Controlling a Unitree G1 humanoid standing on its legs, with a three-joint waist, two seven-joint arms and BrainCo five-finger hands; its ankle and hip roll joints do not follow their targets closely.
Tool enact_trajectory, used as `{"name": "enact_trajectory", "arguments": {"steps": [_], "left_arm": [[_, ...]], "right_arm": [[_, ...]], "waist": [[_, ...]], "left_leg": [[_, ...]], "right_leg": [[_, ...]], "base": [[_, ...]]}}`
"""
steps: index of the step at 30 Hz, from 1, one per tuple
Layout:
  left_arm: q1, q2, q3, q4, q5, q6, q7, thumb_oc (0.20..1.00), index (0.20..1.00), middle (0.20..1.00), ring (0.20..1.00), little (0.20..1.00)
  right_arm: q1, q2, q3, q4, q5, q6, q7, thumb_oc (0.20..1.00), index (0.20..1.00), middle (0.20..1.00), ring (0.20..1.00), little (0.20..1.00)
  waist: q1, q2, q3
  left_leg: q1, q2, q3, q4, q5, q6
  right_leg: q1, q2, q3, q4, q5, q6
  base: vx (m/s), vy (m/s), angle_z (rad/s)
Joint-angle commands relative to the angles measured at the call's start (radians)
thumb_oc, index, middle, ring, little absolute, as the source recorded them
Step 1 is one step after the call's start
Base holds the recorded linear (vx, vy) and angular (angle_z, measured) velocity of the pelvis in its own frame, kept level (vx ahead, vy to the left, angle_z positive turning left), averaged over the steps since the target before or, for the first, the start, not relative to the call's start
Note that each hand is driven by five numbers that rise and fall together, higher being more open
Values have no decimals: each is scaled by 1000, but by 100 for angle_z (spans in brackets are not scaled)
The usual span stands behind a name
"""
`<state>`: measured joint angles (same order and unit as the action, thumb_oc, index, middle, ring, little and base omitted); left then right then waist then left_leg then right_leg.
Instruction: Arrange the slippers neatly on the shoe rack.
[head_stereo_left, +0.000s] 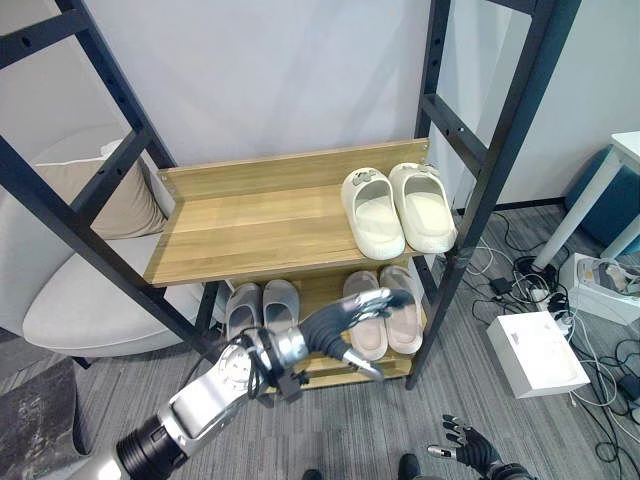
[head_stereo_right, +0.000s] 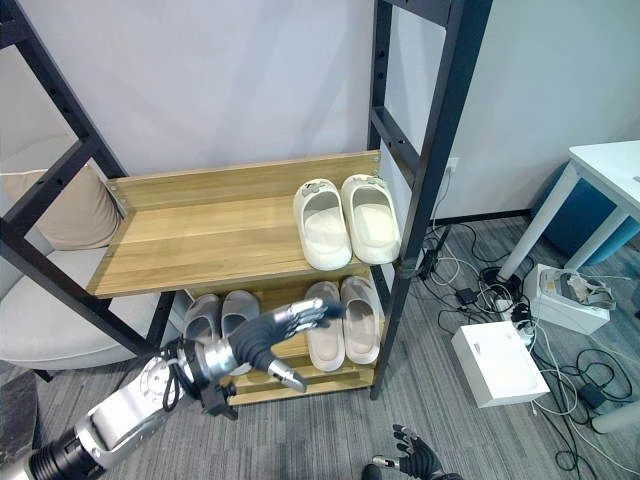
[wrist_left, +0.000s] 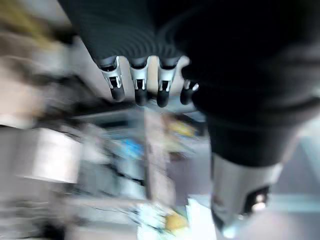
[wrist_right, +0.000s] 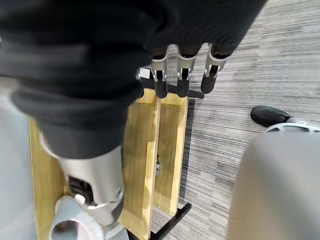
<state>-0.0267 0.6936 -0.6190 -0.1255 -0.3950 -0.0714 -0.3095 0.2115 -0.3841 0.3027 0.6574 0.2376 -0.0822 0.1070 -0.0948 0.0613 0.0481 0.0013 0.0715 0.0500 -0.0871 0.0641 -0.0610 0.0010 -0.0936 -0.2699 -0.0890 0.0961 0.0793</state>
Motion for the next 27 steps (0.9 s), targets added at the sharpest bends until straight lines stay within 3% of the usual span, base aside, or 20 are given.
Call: {"name": "enact_trajectory", "arguments": {"steps": [1,2,3,6,8,14,27], "left_arm": [[36,-16,62,102,91,-42,18,1000,1000,1000,1000,1000],[89,-92,98,258,138,-31,68,1000,1000,1000,1000,1000],[89,-95,97,262,140,-34,68,1000,1000,1000,1000,1000],[146,-276,177,517,-22,-13,146,1000,1000,1000,1000,1000],[147,-395,264,667,-88,-18,257,1000,1000,1000,1000,1000],[131,-467,360,772,-160,-44,376,1000,1000,1000,1000,1000],[90,-468,367,795,-90,-55,416,1000,1000,1000,1000,1000]], "right_arm": [[-59,3,20,-38,26,-33,15,1000,1000,1000,1000,1000],[-69,8,29,-44,35,-28,9,1000,1000,1000,1000,1000],[-70,7,30,-44,35,-28,8,1000,1000,1000,1000,1000],[-84,33,36,-42,46,-24,-21,1000,1000,1000,1000,1000],[-110,75,13,-9,69,-29,-85,1000,1000,1000,1000,1000],[-163,112,-16,35,105,-39,-163,1000,1000,1000,1000,1000],[-215,105,-30,23,99,-47,-215,1000,1000,1000,1000,1000]], "waist": [[19,-67,26],[24,-70,25],[23,-69,24],[30,-75,25],[41,-81,27],[48,-83,27],[50,-79,25]], "left_leg": [[47,-28,-10,0,-57,-1],[52,-28,-11,0,-58,0],[52,-28,-11,0,-58,0],[53,-30,-16,0,-54,4],[54,-29,-23,0,-49,7],[57,-29,-21,0,-47,9],[64,-27,-18,0,-49,9]], "right_leg": [[49,-28,9,2,-68,74],[55,-29,9,2,-70,71],[55,-29,8,2,-70,71],[59,-30,4,2,-71,67],[63,-28,-1,2,-73,64],[70,-28,-2,2,-79,59],[78,-29,1,2,-85,58]], "base": [[8,21,7],[11,7,5],[11,13,9],[1,3,3],[-4,-20,8],[-2,-9,4],[0,0,0]]}}
